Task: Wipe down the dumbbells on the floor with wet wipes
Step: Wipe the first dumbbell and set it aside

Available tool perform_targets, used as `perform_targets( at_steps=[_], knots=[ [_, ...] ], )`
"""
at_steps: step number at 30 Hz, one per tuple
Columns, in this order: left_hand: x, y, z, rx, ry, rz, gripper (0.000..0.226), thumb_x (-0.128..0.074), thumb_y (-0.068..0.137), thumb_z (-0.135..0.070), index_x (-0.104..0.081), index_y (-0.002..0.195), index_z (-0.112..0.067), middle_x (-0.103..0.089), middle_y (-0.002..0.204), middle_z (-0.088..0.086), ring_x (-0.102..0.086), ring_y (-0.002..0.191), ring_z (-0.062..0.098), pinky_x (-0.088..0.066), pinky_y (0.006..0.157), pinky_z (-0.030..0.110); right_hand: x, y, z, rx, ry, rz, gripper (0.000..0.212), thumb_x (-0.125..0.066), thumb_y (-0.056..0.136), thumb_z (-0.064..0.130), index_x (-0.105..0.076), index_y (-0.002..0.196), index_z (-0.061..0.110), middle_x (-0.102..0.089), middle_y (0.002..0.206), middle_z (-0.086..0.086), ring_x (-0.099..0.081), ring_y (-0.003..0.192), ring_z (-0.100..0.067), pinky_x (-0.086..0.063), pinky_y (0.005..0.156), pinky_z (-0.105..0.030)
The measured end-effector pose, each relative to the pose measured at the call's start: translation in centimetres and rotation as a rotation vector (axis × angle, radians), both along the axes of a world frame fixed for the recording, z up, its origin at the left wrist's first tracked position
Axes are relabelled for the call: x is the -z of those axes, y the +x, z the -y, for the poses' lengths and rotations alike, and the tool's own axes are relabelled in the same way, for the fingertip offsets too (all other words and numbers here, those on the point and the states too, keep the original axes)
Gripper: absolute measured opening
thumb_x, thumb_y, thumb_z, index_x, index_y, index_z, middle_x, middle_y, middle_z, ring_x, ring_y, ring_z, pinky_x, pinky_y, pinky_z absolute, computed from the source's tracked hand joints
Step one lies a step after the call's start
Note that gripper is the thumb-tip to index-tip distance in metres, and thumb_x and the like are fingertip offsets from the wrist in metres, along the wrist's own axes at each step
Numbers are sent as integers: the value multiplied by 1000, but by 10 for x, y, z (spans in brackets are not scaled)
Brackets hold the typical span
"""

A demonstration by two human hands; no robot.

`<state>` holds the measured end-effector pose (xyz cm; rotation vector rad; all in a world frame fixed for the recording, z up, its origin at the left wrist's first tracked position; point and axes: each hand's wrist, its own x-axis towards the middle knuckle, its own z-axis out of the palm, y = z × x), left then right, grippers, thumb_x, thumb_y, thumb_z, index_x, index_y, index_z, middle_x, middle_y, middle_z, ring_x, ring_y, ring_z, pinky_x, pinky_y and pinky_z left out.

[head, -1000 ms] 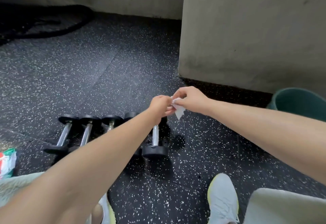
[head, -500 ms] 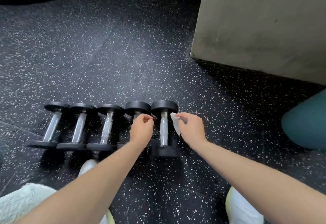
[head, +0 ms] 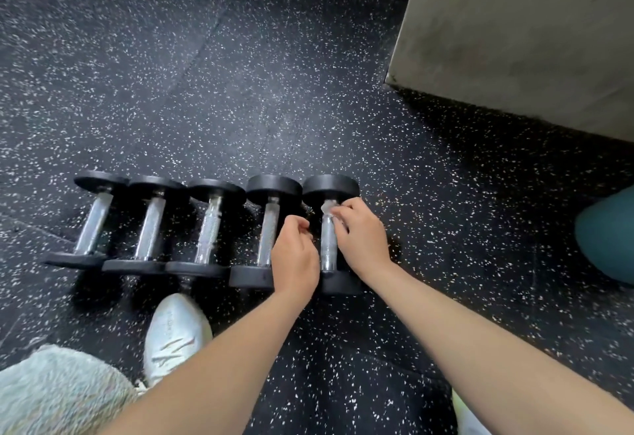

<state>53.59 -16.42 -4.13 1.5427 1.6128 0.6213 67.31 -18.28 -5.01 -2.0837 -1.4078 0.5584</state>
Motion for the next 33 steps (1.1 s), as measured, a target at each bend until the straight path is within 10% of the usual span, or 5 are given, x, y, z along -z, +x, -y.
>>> perform_targets(
  at_steps=[11, 20, 29, 33],
  knots=[
    [6, 5, 5, 52, 183, -145, 24, -43, 88, 0, -52, 100, -19, -56, 94, -5, -51, 92, 21, -47, 83, 46, 4, 8, -16, -179, 22, 327, 18, -68, 84, 7, -72, 100, 13, -59, 102, -2, -58, 82, -27, -51, 54, -38],
    [8, 7, 6, 34, 163, -172, 22, -45, 90, -2, -50, 98, -21, -58, 94, -5, -53, 91, 24, -44, 79, 44, 2, 0, -5, -301, 3, 438, 40, -65, 85, 8, -65, 125, 12, -61, 123, -1, -57, 109, -25, -57, 62, -36],
    [7, 7, 6, 29, 148, -179, 20, -46, 89, -4, -49, 98, -21, -58, 94, -3, -53, 88, 26, -41, 76, 44, 8, -5, 1, -205, 0, 288, 31, -53, 95, 18, -66, 122, 14, -61, 129, 2, -59, 116, -20, -58, 81, -40],
    [6, 6, 6, 44, 152, -198, 18, -44, 91, -5, -50, 100, -21, -59, 95, -4, -54, 89, 26, -42, 77, 45, 1, 2, 2, 71, 3, -177, 25, -53, 100, 29, -77, 102, 22, -65, 108, 11, -63, 94, -12, -52, 84, -33]
  ],
)
